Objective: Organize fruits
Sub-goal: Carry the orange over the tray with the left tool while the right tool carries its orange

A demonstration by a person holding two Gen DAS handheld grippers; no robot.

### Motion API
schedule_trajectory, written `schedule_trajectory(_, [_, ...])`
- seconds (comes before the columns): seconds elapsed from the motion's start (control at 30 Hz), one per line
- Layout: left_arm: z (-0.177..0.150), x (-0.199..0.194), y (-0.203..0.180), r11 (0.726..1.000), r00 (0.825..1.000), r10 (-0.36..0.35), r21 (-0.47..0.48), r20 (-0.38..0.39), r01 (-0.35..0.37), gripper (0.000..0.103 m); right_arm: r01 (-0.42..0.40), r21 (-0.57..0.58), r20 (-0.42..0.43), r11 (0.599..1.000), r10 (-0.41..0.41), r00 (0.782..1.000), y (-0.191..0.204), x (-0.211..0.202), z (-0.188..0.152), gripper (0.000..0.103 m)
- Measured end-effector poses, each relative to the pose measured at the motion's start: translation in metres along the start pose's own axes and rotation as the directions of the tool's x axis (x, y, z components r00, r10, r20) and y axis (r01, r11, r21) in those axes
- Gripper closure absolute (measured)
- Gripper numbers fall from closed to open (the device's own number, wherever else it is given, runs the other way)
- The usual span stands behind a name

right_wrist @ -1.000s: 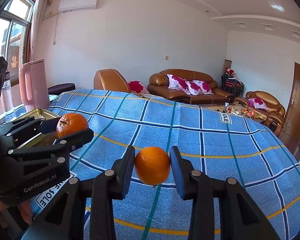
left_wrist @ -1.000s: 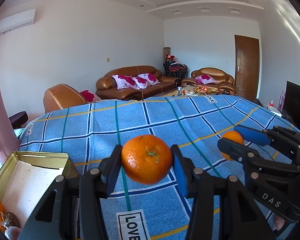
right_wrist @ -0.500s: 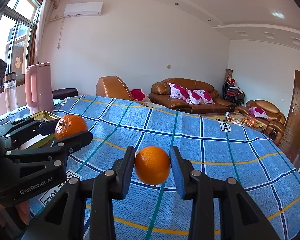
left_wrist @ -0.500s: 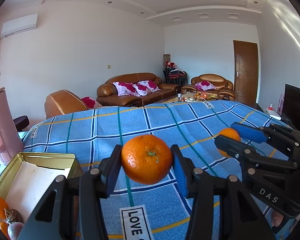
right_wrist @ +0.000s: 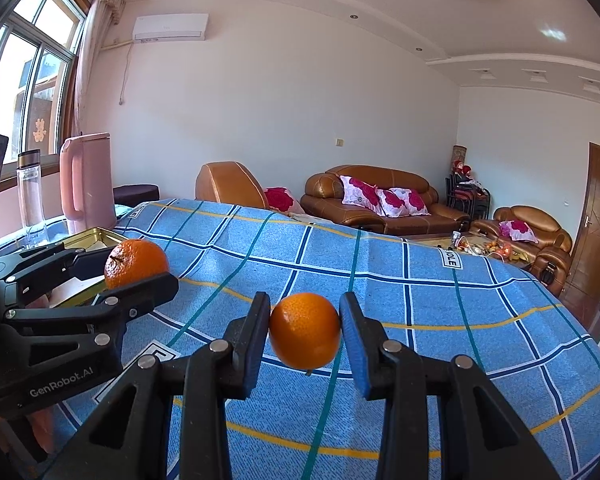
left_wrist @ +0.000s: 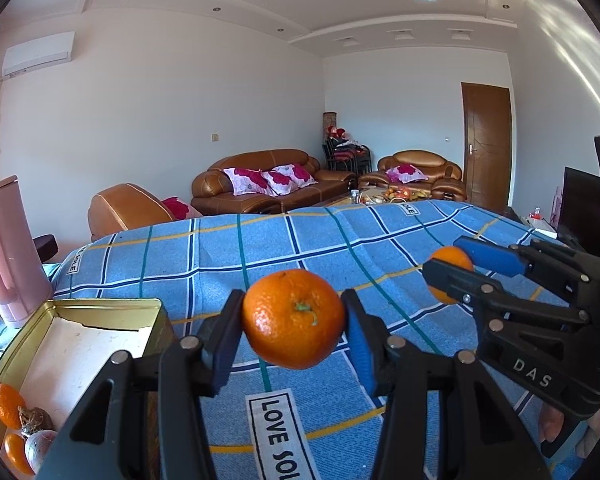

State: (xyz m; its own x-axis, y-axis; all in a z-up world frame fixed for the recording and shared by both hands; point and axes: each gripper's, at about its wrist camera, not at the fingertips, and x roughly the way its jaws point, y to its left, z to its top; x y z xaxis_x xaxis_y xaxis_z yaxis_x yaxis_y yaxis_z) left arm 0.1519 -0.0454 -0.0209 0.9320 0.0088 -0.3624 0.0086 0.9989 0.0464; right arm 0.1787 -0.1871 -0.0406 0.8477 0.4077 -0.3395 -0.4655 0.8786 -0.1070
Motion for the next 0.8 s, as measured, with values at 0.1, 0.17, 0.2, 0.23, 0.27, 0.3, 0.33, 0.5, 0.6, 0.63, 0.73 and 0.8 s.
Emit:
schedule_trajectory(0.1, [-0.002,-0.005,0.003,1.000,1.000,-0.003,-0.003,0.004,0.003,0.053,-0.005,-0.012,0.000,1.000,0.005,1.000,0.006,-0.005,-0.001,0.065])
schedule_trajectory(0.17, [-0.003,-0.009,0.004,1.000,1.000,-0.004,-0.001,0.008,0.004,0.053,-0.012,-0.017,-0.005,1.000,0.012,1.000,0.010,-0.007,-0.001,0.065])
schedule_trajectory(0.2, [-0.004,-0.012,0.004,1.000,1.000,-0.005,-0.001,0.010,0.005,0.053,-0.017,-0.018,-0.007,1.000,0.016,1.000,0.012,-0.009,-0.002,0.065])
schedule_trajectory(0.23, [-0.006,-0.015,0.005,1.000,1.000,-0.007,0.000,0.013,0.007,0.053,-0.020,-0.019,-0.007,1.000,0.020,1.000,0.014,-0.011,-0.002,0.065])
schedule_trajectory(0.27, [-0.006,-0.017,0.006,1.000,1.000,-0.010,0.000,0.014,0.010,0.053,-0.021,-0.025,-0.007,0.999,0.021,1.000,0.016,-0.012,-0.003,0.065])
schedule_trajectory(0.3, [-0.007,-0.020,0.007,1.000,1.000,-0.011,-0.001,0.016,0.011,0.053,-0.019,-0.032,-0.008,0.999,0.019,1.000,0.018,-0.014,-0.003,0.065])
schedule_trajectory(0.33, [-0.008,-0.022,0.008,1.000,1.000,-0.011,-0.002,0.018,0.011,0.053,-0.018,-0.035,-0.010,0.999,0.017,1.000,0.019,-0.015,-0.004,0.065])
schedule_trajectory(0.5, [-0.013,-0.035,0.014,1.000,0.999,-0.019,-0.006,0.028,0.019,0.053,-0.036,0.000,-0.013,0.999,0.036,0.999,0.021,-0.023,-0.006,0.065])
schedule_trajectory(0.6, [-0.015,-0.042,0.018,1.000,0.999,-0.019,-0.002,0.038,0.019,0.053,-0.054,0.019,-0.013,0.998,0.054,0.998,0.026,-0.028,-0.007,0.065])
schedule_trajectory(0.63, [-0.016,-0.045,0.019,1.000,0.999,-0.020,-0.002,0.040,0.020,0.053,-0.057,0.019,-0.013,0.998,0.057,0.998,0.028,-0.029,-0.008,0.065])
schedule_trajectory(0.73, [-0.018,-0.053,0.023,1.000,0.999,-0.017,-0.002,0.050,0.017,0.053,-0.066,0.014,-0.014,0.998,0.066,0.998,0.036,-0.033,-0.009,0.065])
schedule_trajectory(0.8, [-0.020,-0.057,0.026,1.000,0.999,-0.017,-0.003,0.052,0.017,0.053,-0.071,0.008,-0.014,0.997,0.072,0.997,0.043,-0.035,-0.010,0.065])
